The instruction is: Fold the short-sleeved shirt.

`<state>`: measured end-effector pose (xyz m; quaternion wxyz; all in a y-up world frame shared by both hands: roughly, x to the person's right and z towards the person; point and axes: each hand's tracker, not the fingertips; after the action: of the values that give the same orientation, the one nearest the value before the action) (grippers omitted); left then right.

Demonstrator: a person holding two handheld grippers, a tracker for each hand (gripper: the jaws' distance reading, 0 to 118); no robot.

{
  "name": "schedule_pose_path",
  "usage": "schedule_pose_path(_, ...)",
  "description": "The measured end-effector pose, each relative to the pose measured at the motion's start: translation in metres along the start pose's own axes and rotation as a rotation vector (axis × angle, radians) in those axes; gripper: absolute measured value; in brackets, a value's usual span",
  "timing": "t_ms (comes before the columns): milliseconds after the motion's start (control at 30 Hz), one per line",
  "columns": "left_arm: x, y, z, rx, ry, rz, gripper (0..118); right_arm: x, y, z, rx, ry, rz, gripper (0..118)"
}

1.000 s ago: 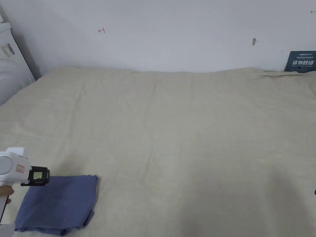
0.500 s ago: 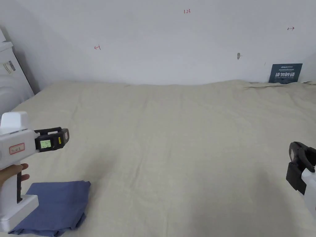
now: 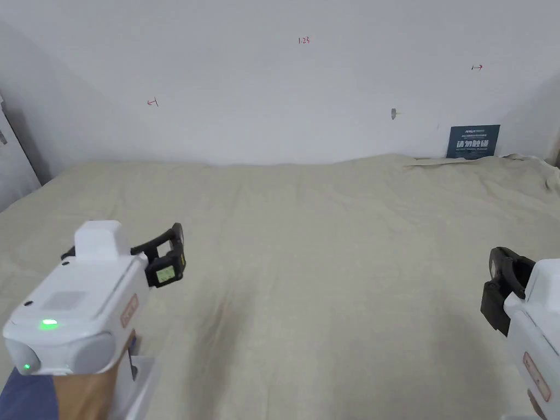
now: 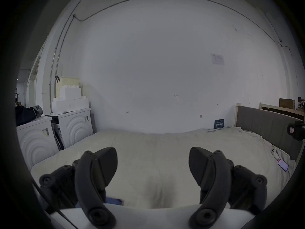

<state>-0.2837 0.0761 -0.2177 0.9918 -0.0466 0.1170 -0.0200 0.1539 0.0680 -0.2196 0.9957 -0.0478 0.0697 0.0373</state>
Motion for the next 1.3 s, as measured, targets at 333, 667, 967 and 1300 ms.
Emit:
schedule_pose_path(333, 0.066, -0.051, 0.014, 0.08, -0.017, -0.025, 10, 0.005, -0.003, 0.02, 0.007, -0.039, 0.008, 0)
schedule_pose_path(667, 0.09, -0.061, 0.025, 0.081, -0.08, -0.041, 0, 0.008, -0.014, 0.024, 0.059, -0.085, 0.042, 0)
schedule_pose_path(967, 0.091, -0.062, 0.026, 0.08, -0.079, -0.028, 0, 0.014, -0.018, 0.021, 0.06, -0.085, 0.032, 0)
schedule_pose_path(1300, 0.091, -0.061, 0.029, 0.088, -0.091, -0.037, 0, 0.008, -0.015, 0.023, 0.066, -0.086, 0.031, 0)
